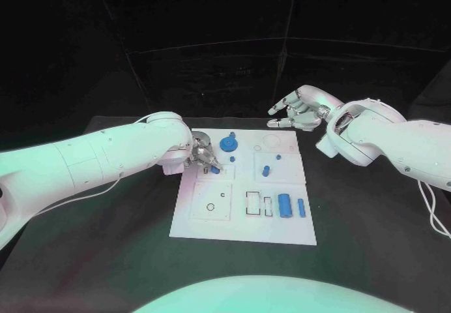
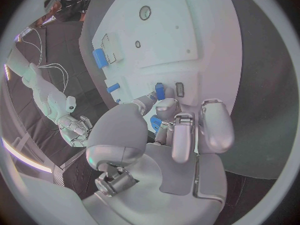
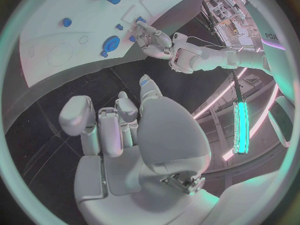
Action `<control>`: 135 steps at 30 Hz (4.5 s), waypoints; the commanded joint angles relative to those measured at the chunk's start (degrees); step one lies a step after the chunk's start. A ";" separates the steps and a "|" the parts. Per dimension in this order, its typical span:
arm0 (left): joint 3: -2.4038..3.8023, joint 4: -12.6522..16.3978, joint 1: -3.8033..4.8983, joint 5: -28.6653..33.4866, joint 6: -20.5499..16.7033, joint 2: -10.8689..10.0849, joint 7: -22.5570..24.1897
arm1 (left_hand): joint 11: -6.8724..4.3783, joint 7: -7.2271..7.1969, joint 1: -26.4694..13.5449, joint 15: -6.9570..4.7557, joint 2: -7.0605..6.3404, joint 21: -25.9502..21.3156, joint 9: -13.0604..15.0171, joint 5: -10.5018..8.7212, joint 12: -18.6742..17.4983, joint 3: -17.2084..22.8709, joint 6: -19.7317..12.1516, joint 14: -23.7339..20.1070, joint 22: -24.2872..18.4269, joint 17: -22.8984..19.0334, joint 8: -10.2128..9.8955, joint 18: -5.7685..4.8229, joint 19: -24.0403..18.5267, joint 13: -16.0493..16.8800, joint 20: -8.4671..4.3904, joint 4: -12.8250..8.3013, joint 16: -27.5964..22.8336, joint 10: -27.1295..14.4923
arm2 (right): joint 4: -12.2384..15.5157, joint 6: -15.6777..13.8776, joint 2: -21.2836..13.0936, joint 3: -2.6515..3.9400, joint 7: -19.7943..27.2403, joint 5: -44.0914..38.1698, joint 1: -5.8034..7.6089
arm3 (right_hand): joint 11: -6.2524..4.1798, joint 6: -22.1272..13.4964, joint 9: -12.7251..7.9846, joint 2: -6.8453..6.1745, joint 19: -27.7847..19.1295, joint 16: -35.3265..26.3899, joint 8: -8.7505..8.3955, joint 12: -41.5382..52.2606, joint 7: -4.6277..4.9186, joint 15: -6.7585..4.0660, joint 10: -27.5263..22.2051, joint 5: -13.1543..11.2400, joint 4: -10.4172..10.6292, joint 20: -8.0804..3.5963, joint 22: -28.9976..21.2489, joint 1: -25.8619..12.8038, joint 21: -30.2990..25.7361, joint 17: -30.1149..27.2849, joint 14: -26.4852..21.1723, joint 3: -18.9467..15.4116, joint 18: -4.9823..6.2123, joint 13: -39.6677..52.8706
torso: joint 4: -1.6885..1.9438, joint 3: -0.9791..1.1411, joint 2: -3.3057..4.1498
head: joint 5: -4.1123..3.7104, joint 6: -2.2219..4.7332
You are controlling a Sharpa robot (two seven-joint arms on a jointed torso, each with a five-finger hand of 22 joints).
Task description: Assemble the parts on the task board
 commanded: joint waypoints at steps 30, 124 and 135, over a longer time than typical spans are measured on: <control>-0.11 -2.55 -0.04 -0.91 3.19 2.11 -1.34 | -1.19 -1.63 -8.35 -0.92 -2.03 0.15 2.18 0.06 1.31 -1.57 2.76 5.87 1.15 14.77 4.04 -0.70 0.63 0.42 -0.92 0.51 0.50 0.94 | -0.26 0.61 0.50 0.04 0.25 0.16 0.13 | 0.02 0.18 0.10 0.53 -0.25 -0.11 0.29 -0.40 0.03 -0.24 -0.39 0.33 -0.01 -0.07 -0.15 0.22 -0.44 1.85 2.87 -0.48 0.73 -0.09 | -0.05 0.03 -0.01 | -0.20 -0.20; 6.66 -24.54 1.42 -6.64 13.29 9.78 1.34 | 0.98 0.91 -3.14 0.85 -0.39 -1.96 -4.25 -1.00 0.24 -26.94 -0.86 5.67 -0.52 13.96 -2.66 -0.31 0.00 -2.99 0.57 9.71 0.15 -1.70 | -2.38 0.89 2.45 0.03 1.23 0.16 0.09 | 0.09 -0.09 0.05 0.98 -0.48 -0.47 0.31 -0.58 0.10 -0.20 -0.57 -0.04 0.80 -0.05 -1.06 -0.30 -1.05 1.56 2.83 -1.65 0.87 -0.29 | -0.17 -0.14 0.23 | 0.40 0.28; 6.65 -25.02 1.14 -6.64 13.76 10.25 1.62 | 0.93 0.85 -2.47 0.80 0.27 -2.04 -4.50 -1.00 0.19 -27.03 -0.57 5.65 -0.60 13.85 -2.73 -0.28 -0.04 -3.09 0.55 9.62 0.10 -1.75 | -2.48 1.08 2.63 0.03 1.38 0.16 0.09 | 0.09 -0.09 0.05 0.98 -0.48 -0.47 0.31 -0.58 0.10 -0.20 -0.57 -0.04 0.80 -0.05 -1.06 -0.30 -1.05 1.56 2.83 -1.65 0.87 -0.29 | -0.23 -0.14 0.17 | 0.60 0.16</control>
